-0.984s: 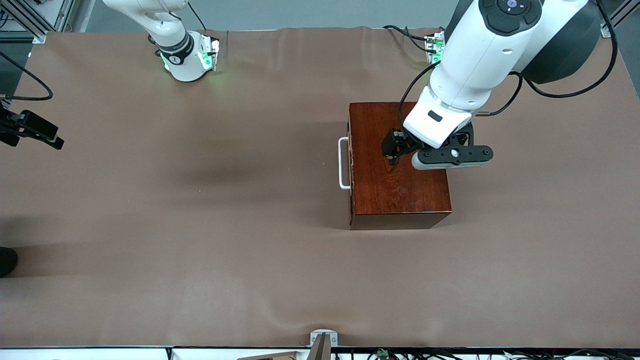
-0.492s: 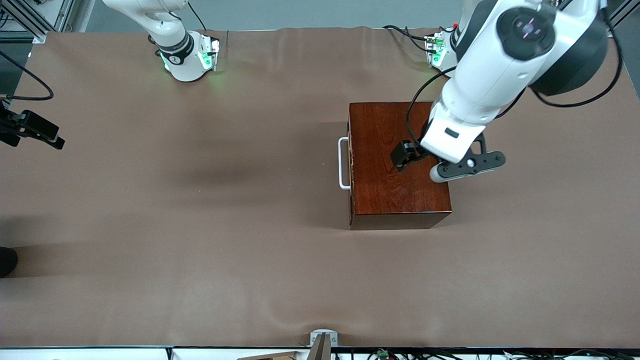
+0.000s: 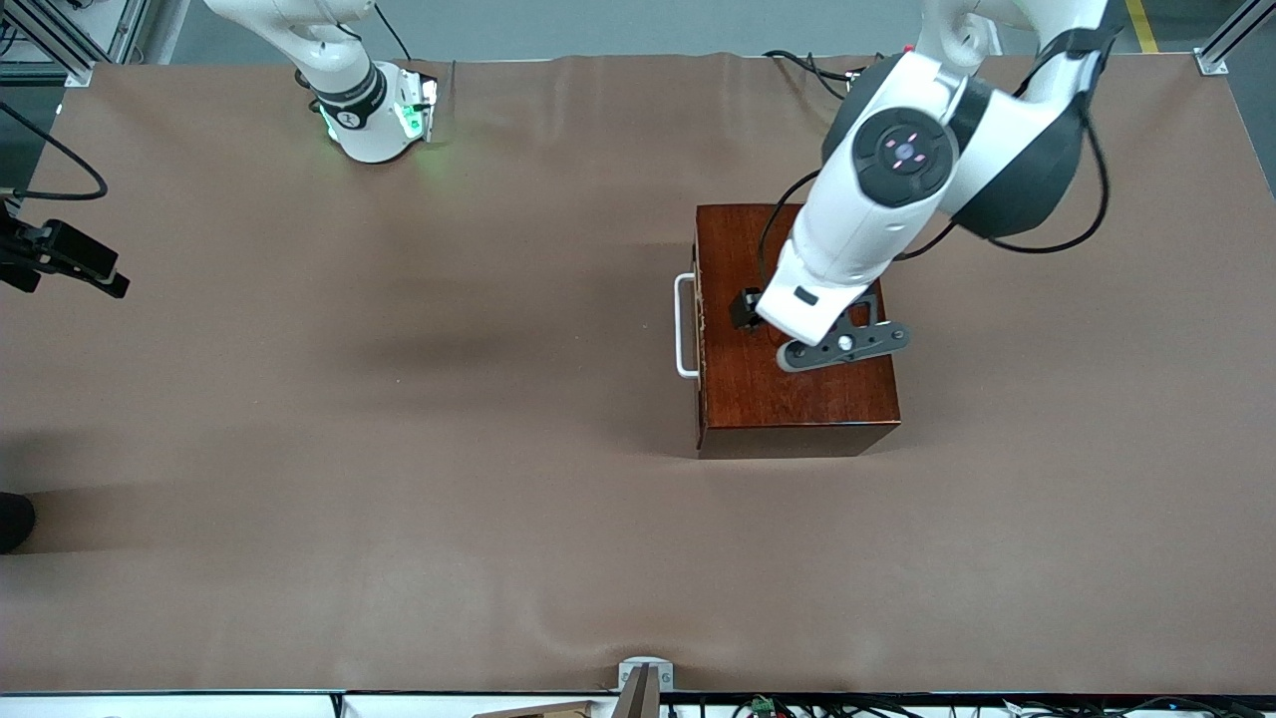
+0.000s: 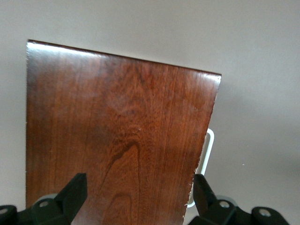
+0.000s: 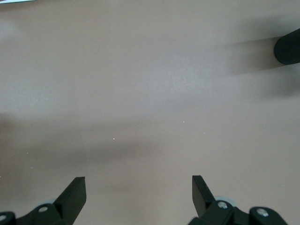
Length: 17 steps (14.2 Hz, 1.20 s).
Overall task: Open drawer, take yellow block, close drawer
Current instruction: 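Move the left gripper over the box toward the white drawer handle, then lower the left gripper and hook the white drawer handle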
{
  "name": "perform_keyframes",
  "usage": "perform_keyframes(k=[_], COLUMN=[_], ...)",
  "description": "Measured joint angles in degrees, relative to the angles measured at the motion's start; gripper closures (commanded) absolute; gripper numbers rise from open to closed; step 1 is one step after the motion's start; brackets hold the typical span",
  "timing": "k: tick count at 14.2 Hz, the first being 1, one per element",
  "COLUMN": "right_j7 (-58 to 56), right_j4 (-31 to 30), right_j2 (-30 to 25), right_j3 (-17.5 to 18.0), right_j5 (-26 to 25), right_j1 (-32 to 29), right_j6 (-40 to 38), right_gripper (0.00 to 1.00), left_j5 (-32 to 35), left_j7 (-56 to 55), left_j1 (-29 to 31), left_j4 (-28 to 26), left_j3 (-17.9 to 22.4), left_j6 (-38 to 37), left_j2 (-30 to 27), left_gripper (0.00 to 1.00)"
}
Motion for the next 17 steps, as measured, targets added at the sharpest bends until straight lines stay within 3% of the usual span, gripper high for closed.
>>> perform_keyframes(k=[4, 11, 17], right_j7=[0.0, 0.0, 0.0], right_j4=[0.0, 0.0, 0.0], right_j2=[0.0, 0.0, 0.0], right_j3=[0.0, 0.0, -0.1], right_j5=[0.0, 0.0, 0.0], right_j1=[0.0, 0.0, 0.0], right_j6=[0.0, 0.0, 0.0], right_gripper=[0.0, 0.0, 0.0], left_j5=[5.2, 11.9, 12.3], left_j7=[-0.5, -16.4, -17.0], left_j1=[-5.1, -18.9, -20.6], left_j4=[0.2, 5.1, 6.0], left_j3=[-0.1, 0.6, 1.1], left_j6=[0.2, 6.8, 8.3], left_j2=[3.4, 12.5, 15.6], left_gripper=[0.0, 0.0, 0.0])
